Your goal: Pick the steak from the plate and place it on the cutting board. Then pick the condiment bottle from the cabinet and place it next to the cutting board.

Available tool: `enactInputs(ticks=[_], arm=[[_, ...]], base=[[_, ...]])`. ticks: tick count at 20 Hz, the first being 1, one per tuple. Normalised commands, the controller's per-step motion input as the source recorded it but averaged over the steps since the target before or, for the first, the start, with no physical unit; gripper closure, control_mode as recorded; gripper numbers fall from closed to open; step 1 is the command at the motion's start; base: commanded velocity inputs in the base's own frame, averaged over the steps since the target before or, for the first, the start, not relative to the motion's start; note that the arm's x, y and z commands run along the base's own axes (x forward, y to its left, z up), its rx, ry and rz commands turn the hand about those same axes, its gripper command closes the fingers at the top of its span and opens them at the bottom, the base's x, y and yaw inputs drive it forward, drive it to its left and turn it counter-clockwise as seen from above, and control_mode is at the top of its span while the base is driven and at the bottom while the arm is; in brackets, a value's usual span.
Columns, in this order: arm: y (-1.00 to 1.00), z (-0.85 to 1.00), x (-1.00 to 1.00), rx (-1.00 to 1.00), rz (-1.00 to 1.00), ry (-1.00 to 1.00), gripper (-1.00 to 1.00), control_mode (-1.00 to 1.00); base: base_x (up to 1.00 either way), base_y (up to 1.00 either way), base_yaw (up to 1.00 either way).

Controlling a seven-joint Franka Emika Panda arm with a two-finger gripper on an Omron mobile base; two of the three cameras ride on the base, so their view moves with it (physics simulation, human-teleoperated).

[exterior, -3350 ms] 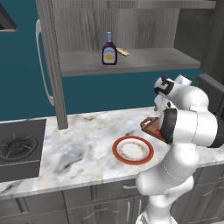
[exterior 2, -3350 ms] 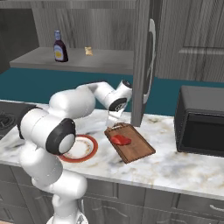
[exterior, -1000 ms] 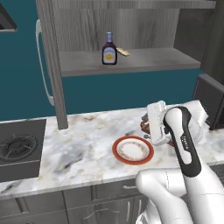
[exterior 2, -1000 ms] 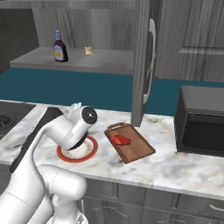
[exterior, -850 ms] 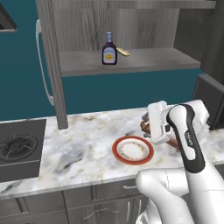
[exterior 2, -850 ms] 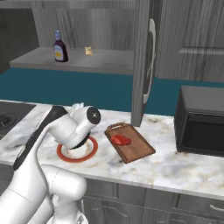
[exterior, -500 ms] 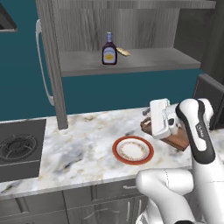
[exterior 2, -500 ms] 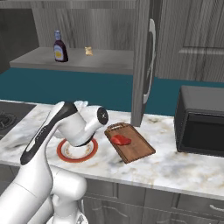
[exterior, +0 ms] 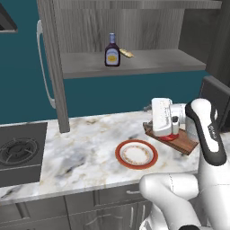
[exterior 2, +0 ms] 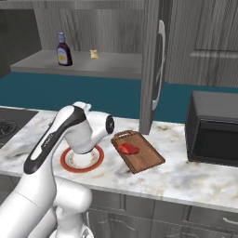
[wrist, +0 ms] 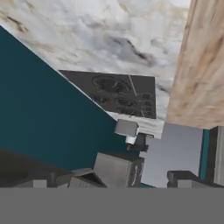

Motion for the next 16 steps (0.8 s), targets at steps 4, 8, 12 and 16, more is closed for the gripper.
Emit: enactInputs(ticks=[4, 8, 12, 16], arm=[[0.34, 0.26, -0.05, 0.12, 0.0, 0.0, -1.0, -1.0], [0.23, 0.41, -0.06, 0.1, -0.01, 0.0, -1.0, -1.0], [0.03, 0.54, -0.1, 0.07, 0.0, 0.0, -1.0, -1.0], [0.0, 0.56, -0.14, 0.04, 0.0, 0.0, -1.0, -1.0]], base=[[0.0, 0.0, 0.0], [0.0, 0.0, 0.0], [0.0, 0.0, 0.0], [0.0, 0.0, 0.0]])
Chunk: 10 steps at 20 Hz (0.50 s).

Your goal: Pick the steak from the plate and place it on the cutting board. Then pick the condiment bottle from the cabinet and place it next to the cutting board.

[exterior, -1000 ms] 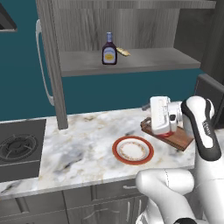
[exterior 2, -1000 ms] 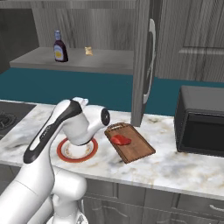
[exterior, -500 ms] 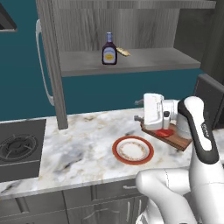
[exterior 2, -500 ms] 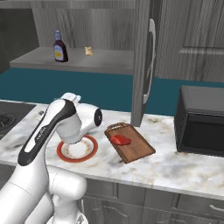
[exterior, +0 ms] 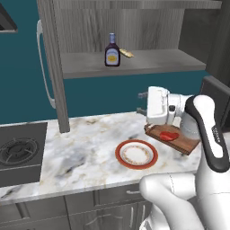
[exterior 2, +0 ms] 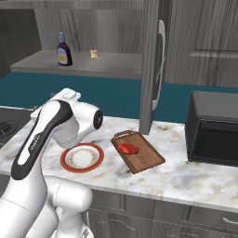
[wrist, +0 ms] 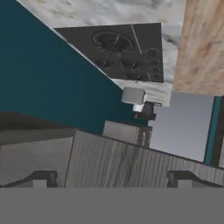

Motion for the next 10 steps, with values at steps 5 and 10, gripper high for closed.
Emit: enactInputs(ticks=[5, 10], arm=[[0.0, 0.55, -0.16, 0.01, 0.0, 0.03, -1.0, -1.0], [0.01, 0.53, -0.13, 0.01, 0.0, 0.04, -1.0, -1.0]], base=[[0.0, 0.0, 0.0], [0.0, 0.0, 0.0]])
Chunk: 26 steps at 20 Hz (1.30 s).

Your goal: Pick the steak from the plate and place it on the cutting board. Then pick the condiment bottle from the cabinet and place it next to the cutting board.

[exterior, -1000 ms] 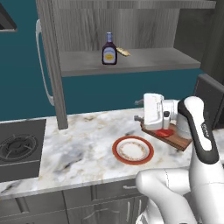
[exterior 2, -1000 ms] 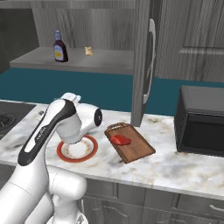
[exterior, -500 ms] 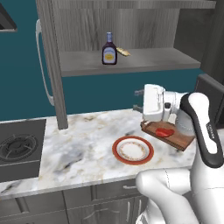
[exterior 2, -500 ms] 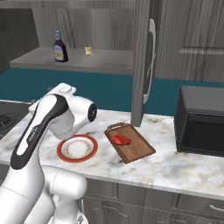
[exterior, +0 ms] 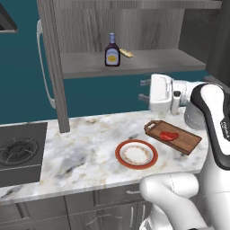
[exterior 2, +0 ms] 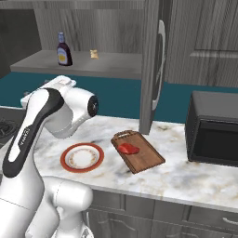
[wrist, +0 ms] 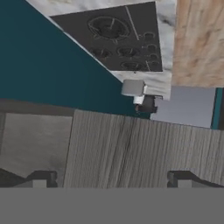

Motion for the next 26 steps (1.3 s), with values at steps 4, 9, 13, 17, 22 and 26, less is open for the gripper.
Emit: enactInputs(ticks=[4, 9, 13, 17, 22, 26], arm=[[0.04, 0.48, -0.06, 0.02, 0.0, 0.01, -1.0, -1.0], [0.01, 0.35, 0.0, 0.01, 0.0, 0.0, -1.0, -1.0], [0.0, 0.35, 0.0, 0.02, 0.0, 0.0, -1.0, -1.0], [0.0, 0.33, 0.01, 0.03, 0.0, 0.0, -1.0, -1.0], [0.02, 0.23, 0.1, 0.03, -0.02, 0.0, -1.0, -1.0], [0.01, 0.06, 0.2, 0.03, -0.03, 0.0, -1.0, -1.0]], base=[[0.0, 0.0, 0.0], [0.0, 0.0, 0.0], [0.0, 0.0, 0.0], [0.0, 0.0, 0.0], [0.0, 0.0, 0.0], [0.0, 0.0, 0.0]])
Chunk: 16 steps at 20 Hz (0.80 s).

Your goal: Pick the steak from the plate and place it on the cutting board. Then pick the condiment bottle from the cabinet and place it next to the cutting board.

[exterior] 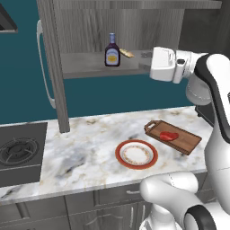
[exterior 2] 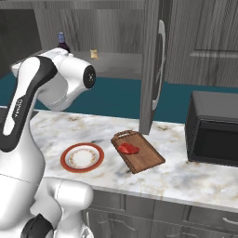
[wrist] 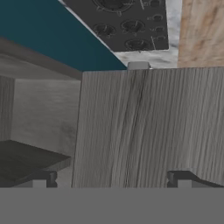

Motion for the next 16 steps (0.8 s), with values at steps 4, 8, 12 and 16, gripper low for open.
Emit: enactInputs(ticks=[4, 8, 12, 16], arm=[[0.0, 0.0, 0.31, 0.0, -0.04, 0.0, -1.0, -1.0], [0.0, 0.0, 0.26, 0.01, -0.02, 0.0, -1.0, -1.0], [0.0, 0.08, 0.14, 0.0, -0.01, 0.0, -1.0, -1.0], [0.0, 0.01, 0.24, 0.0, 0.0, 0.0, -1.0, -1.0]], base=[[0.0, 0.0, 0.0], [0.0, 0.0, 0.0], [0.0, 0.0, 0.0], [0.0, 0.0, 0.0]])
